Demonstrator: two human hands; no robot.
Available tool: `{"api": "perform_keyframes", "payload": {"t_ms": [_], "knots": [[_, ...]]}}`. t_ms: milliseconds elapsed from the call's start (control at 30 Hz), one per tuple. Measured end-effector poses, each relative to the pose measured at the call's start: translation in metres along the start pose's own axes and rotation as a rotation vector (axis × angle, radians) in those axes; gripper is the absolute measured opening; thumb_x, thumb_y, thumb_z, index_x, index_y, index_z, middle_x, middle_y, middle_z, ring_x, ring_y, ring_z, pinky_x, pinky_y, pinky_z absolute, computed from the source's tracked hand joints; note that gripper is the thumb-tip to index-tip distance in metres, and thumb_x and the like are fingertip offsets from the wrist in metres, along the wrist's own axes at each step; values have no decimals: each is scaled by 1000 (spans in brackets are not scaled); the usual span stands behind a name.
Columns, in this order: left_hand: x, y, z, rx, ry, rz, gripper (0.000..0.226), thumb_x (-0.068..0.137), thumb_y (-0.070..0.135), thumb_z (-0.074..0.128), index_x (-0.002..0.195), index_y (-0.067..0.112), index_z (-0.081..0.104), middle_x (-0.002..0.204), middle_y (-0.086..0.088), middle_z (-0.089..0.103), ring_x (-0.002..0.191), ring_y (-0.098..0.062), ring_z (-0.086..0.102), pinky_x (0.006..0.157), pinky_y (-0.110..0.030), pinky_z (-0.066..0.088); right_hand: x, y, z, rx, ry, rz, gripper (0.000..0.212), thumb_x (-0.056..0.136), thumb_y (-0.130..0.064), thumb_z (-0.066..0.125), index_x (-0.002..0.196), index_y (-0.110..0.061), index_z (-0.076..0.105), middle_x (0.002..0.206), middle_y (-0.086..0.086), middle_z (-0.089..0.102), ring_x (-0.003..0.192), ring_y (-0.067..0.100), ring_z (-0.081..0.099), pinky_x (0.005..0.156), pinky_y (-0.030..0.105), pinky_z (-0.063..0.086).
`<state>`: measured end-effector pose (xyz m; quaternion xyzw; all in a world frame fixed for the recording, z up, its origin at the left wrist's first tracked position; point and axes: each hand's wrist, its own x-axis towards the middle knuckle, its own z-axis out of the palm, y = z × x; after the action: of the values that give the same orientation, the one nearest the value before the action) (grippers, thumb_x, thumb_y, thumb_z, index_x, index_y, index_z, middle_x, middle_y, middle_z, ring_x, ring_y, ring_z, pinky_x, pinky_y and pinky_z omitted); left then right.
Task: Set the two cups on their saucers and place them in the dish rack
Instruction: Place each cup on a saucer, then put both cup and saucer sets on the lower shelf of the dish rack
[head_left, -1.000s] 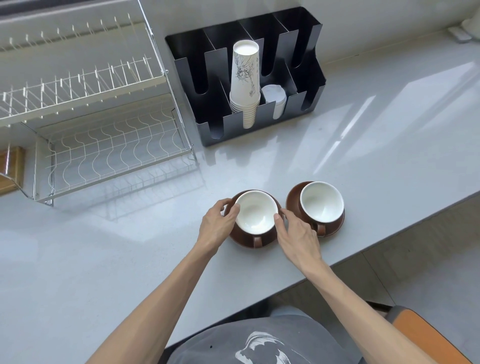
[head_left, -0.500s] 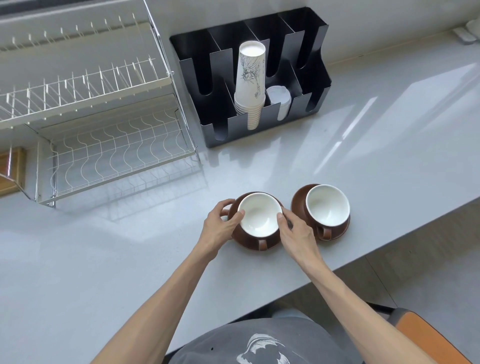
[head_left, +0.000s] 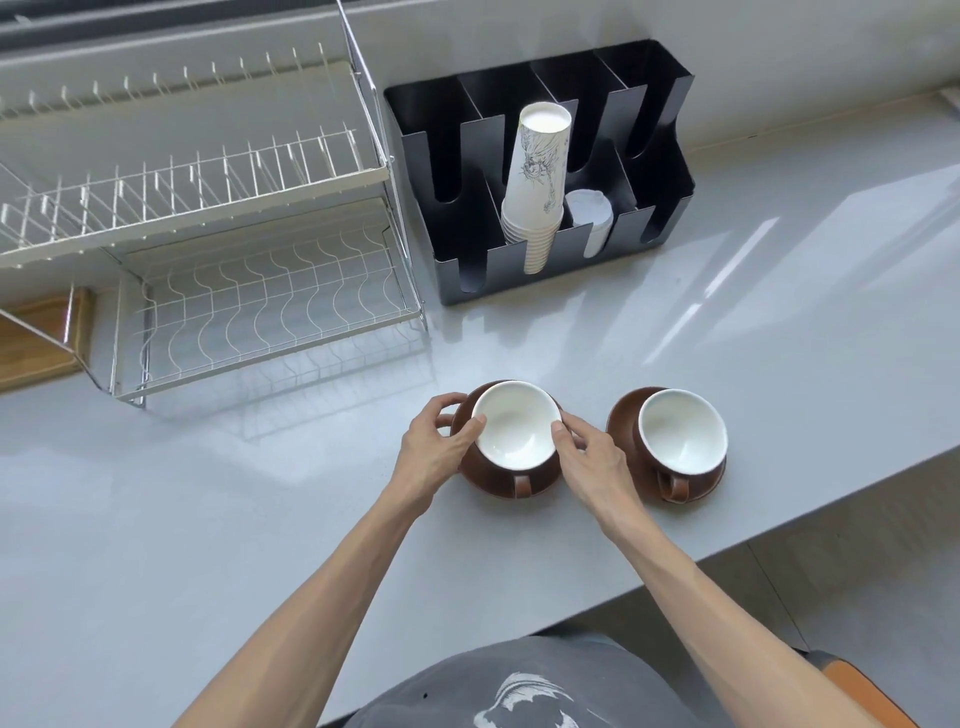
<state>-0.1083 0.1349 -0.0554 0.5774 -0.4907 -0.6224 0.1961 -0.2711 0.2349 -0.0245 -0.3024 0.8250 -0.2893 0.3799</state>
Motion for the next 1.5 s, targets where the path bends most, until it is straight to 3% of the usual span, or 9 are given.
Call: {"api": "perform_keyframes", "payload": {"t_ms": [200, 467, 700, 967, 1067, 1267, 1400, 1500], "knots": [[-3, 1, -27, -57, 69, 4, 32, 88, 37, 75, 118, 36, 64, 116, 0, 65, 99, -25, 72, 83, -49, 64, 1, -27, 13, -18, -44, -63, 35, 103, -35, 44, 119, -12, 63, 112, 19, 69, 107, 34, 61, 93, 45, 47], [-10, 3, -81, -122, 206, 18, 37, 87, 38, 76, 122, 29, 66, 118, -4, 66, 100, -21, 71, 80, -47, 65, 13, -69, 48, -41, -142, -157, 31, 98, -39, 47, 114, -21, 66, 101, 8, 74, 96, 29, 66, 92, 49, 53], [-11, 8, -133, -163, 324, 24, 40, 84, 42, 78, 121, 29, 68, 120, -7, 67, 103, -23, 71, 78, -47, 65, 19, -112, 86, -48, -225, -235, 27, 93, -48, 46, 108, -40, 67, 92, -2, 74, 96, 28, 67, 92, 48, 55], [3, 28, -196, -180, 418, 51, 35, 85, 42, 77, 117, 27, 70, 115, -8, 71, 100, -22, 72, 78, -48, 65, 31, -173, 127, -51, -280, -318, 30, 93, -47, 46, 111, -37, 67, 97, 0, 74, 102, 27, 66, 95, 48, 53], [12, 39, -221, -183, 443, 62, 35, 88, 40, 75, 118, 23, 70, 114, -11, 72, 100, -25, 73, 78, -49, 65, 37, -198, 145, -58, -285, -357, 24, 91, -49, 44, 94, -39, 66, 90, 1, 74, 98, 27, 66, 91, 48, 55], [36, 56, -268, -167, 490, 69, 23, 94, 40, 69, 112, 25, 67, 110, -8, 74, 101, -28, 72, 84, -50, 63, 47, -246, 182, -51, -295, -388, 30, 94, -48, 46, 110, -37, 68, 91, 1, 74, 100, 29, 67, 94, 47, 54], [59, 58, -295, -151, 532, 57, 22, 95, 41, 66, 112, 26, 66, 99, -1, 70, 98, -26, 69, 84, -49, 63, 58, -270, 209, -55, -297, -410, 24, 93, -46, 44, 96, -36, 66, 94, -1, 74, 100, 29, 66, 93, 47, 54], [78, 57, -311, -127, 556, 51, 22, 94, 43, 65, 111, 29, 67, 110, -6, 70, 101, -26, 69, 83, -46, 63, 65, -286, 224, -70, -299, -396, 32, 99, -37, 45, 118, -26, 69, 103, -2, 67, 101, 22, 58, 94, 34, 45]]}}
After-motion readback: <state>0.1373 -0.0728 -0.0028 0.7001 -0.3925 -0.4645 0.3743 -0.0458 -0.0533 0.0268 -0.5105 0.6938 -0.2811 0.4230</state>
